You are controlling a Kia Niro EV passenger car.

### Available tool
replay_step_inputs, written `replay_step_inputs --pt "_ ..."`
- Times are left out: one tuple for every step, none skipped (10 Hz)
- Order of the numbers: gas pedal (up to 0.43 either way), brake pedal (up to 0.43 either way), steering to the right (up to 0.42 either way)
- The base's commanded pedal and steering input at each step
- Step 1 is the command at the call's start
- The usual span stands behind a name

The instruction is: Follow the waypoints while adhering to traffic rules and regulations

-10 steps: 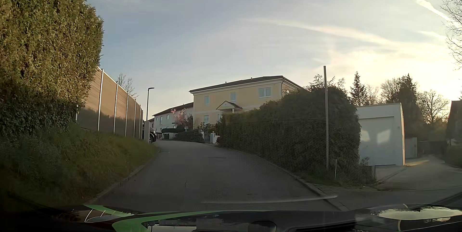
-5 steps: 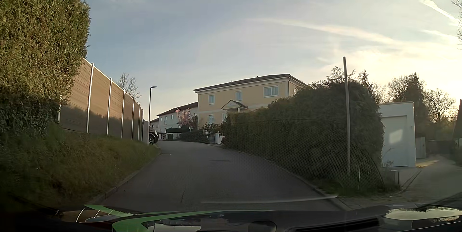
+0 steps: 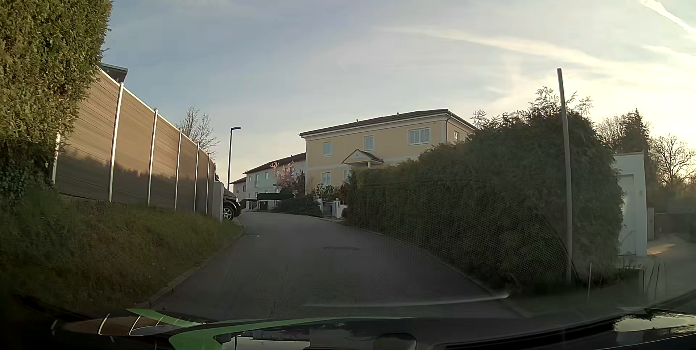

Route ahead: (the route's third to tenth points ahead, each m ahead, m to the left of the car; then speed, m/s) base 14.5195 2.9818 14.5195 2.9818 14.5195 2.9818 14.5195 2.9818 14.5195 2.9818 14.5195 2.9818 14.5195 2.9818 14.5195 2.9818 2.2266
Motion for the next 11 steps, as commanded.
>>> replay_step_inputs --pt "0.28 0.0 -0.079" --pt "0.28 0.0 -0.076" --pt "0.28 0.0 -0.069" --pt "0.28 0.0 -0.068" --pt "0.28 0.0 -0.068" --pt "0.268 0.0 -0.068" --pt "0.268 0.0 -0.068" --pt "0.26 0.0 -0.068" --pt "0.26 0.0 -0.068" --pt "0.26 0.0 -0.068" --pt "0.26 0.0 -0.068"
